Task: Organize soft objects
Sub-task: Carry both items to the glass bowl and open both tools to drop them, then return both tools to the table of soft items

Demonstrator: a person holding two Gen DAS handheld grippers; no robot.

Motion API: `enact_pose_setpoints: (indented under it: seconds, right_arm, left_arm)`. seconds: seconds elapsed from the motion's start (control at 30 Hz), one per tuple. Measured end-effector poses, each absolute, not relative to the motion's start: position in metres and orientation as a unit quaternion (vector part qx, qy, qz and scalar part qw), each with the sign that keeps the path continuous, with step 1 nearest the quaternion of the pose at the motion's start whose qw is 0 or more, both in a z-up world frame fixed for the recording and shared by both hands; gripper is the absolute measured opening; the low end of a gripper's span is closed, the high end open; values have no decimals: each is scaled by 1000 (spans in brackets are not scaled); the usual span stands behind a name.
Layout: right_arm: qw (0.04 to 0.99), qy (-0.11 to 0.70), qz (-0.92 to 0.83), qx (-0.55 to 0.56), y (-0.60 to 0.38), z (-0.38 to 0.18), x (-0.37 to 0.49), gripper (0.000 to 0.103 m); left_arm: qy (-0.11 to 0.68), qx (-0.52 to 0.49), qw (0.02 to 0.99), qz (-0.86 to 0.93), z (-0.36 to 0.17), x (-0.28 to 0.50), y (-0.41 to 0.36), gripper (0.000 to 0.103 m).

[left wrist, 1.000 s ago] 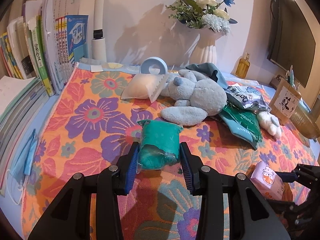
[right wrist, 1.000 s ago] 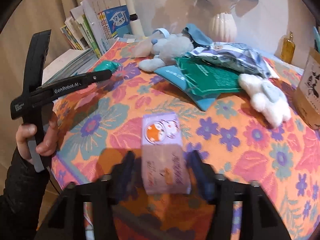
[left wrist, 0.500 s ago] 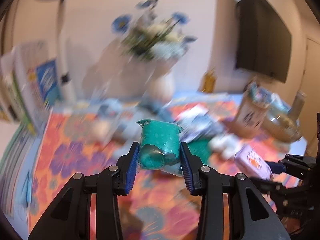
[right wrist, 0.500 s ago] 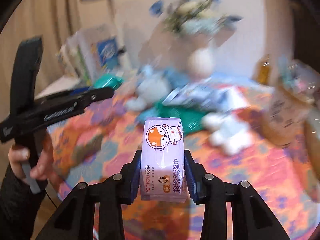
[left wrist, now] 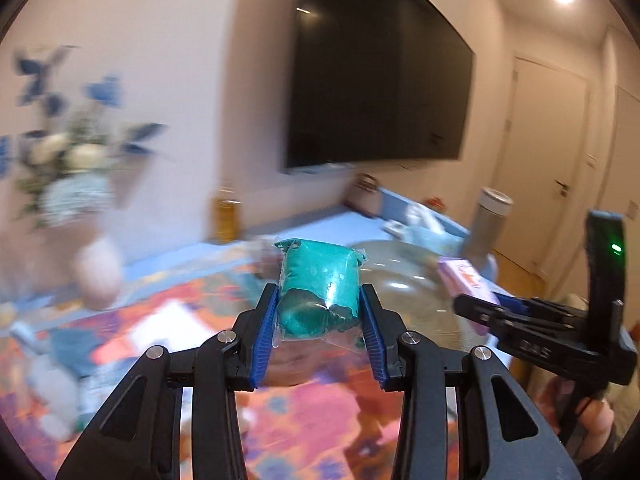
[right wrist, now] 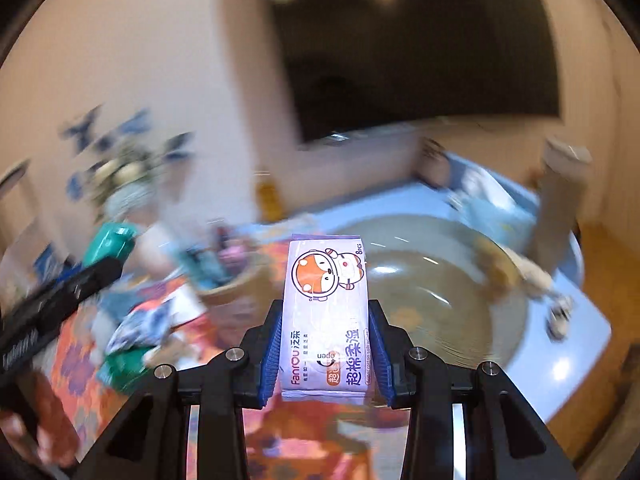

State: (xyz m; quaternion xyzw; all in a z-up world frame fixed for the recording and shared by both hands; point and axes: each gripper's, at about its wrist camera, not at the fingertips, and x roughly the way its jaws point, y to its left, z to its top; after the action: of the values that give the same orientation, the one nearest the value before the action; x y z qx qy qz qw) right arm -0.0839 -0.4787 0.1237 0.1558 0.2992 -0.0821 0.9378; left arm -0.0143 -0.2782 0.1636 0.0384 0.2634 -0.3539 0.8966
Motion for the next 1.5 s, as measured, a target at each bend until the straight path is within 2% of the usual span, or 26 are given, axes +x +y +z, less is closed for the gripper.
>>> enact_pose_setpoints:
  seconds: [0.23, 0.3, 0.33, 0.37, 0.4, 0.5, 0.73, 0.87, 0.9, 1.03, 1.07, 1.17, 1.33, 1.5]
  right_arm:
    - [907, 334, -141, 212, -538, 102, -78, 40]
    - [899, 350, -153, 216, -543, 100, -72, 46]
    - [898, 353, -155, 213, -539, 100, -67, 47]
    - [899, 352, -157, 210, -540, 101, -66, 48]
    - [899, 350, -160, 208, -541, 102, -68, 49]
    - [902, 343, -163, 205, -540, 106, -74, 54]
    - [907, 342, -142, 201, -525, 109, -82, 55]
    - [919, 337, -109, 176, -493, 121, -87, 57]
    - [921, 333, -103, 171, -487, 124, -89, 62]
    - [931, 319, -53, 169, -450, 134, -93, 63]
    - [932, 319, -35, 168, -438, 135, -92, 65]
    - [934, 316, 18, 169, -400, 133, -89, 90]
    - [922, 324, 105, 186, -345, 109, -74, 92]
    - [912, 342, 155, 163, -291, 61, -54, 92]
  left_arm:
    - [314, 60, 858, -402, 130, 3, -357, 37]
    - [319, 65, 851, -411, 123, 7, -367, 49]
    - [322, 66, 849, -414, 119, 9, -372, 65]
    - [324, 64, 848, -413, 117, 11, -373, 85]
    - [323, 59, 849, -414, 116, 12, -373, 90]
    - [316, 56, 850, -418, 117, 7, -366, 90]
    - [298, 47, 868, -395, 139, -10, -313, 90]
    - [262, 69, 897, -350, 159, -30, -251, 90]
    - [257, 66, 906, -331, 167, -34, -231, 90]
    - [231, 35, 933, -274, 197, -54, -148, 90]
    - [222, 32, 940, -258, 203, -61, -128, 90]
    - [207, 22, 956, -209, 212, -77, -74, 90]
    - [235, -32, 958, -159, 184, -76, -1, 90]
    - [293, -34, 949, -111, 115, -60, 28, 90]
